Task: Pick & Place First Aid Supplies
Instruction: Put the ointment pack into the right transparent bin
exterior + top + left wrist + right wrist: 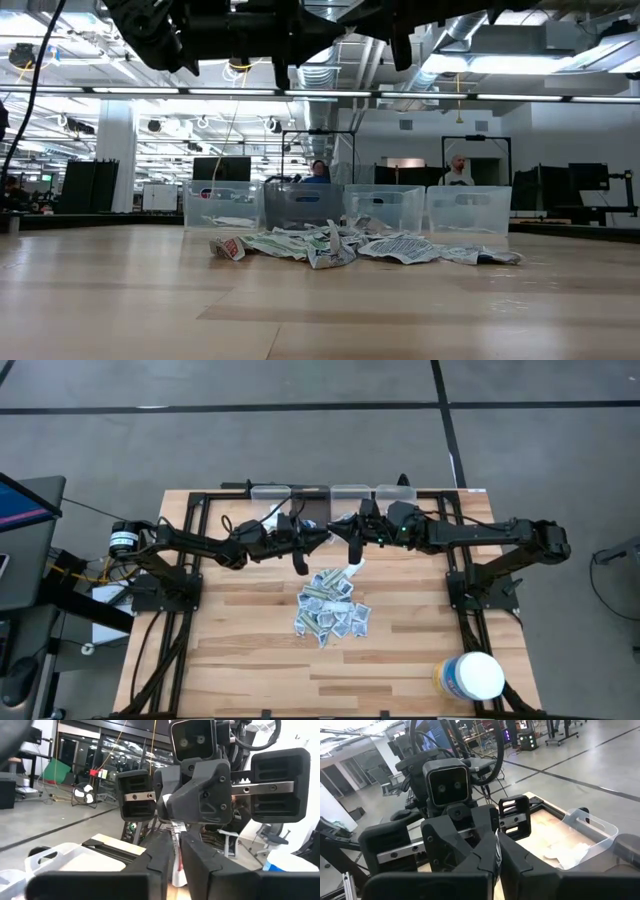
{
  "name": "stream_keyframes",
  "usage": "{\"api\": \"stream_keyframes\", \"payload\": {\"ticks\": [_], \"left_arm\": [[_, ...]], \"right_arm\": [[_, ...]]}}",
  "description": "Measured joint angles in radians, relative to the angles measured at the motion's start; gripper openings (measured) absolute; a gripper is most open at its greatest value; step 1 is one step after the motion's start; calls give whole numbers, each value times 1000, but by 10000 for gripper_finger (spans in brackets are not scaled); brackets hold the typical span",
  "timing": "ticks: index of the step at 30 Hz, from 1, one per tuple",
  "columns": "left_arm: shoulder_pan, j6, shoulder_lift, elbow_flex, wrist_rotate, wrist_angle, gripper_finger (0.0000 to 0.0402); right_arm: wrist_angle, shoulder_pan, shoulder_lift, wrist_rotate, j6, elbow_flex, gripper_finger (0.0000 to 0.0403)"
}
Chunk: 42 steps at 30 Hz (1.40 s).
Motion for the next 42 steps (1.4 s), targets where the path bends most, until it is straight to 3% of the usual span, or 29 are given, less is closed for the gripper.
{"api": "stream_keyframes", "payload": {"ticks": [4, 10, 17, 22, 27, 35, 42], "left_arm": [[7, 43, -32, 1, -12, -38, 93], [42, 40, -156, 1, -15, -301, 140], [80, 36, -325, -36, -15, -541, 145], [93, 6, -405, -108, -15, -560, 136], [101, -53, -432, -172, -15, -561, 128], [101, -96, -433, -214, -15, -561, 120], [101, -91, -433, -214, -65, -555, 120]], "right_arm": [[-1, 0, 0, 0, -12, 0, 1], [-16, -15, 0, 43, -29, 0, 1], [-214, -62, -3, 282, -64, 0, 1], [-440, -97, -3, 539, -44, 0, 1], [-598, -123, -3, 703, 52, 0, 1], [-752, -144, -1, 829, 117, 0, 14], [-849, -215, -1, 836, 113, 0, 34]]}}
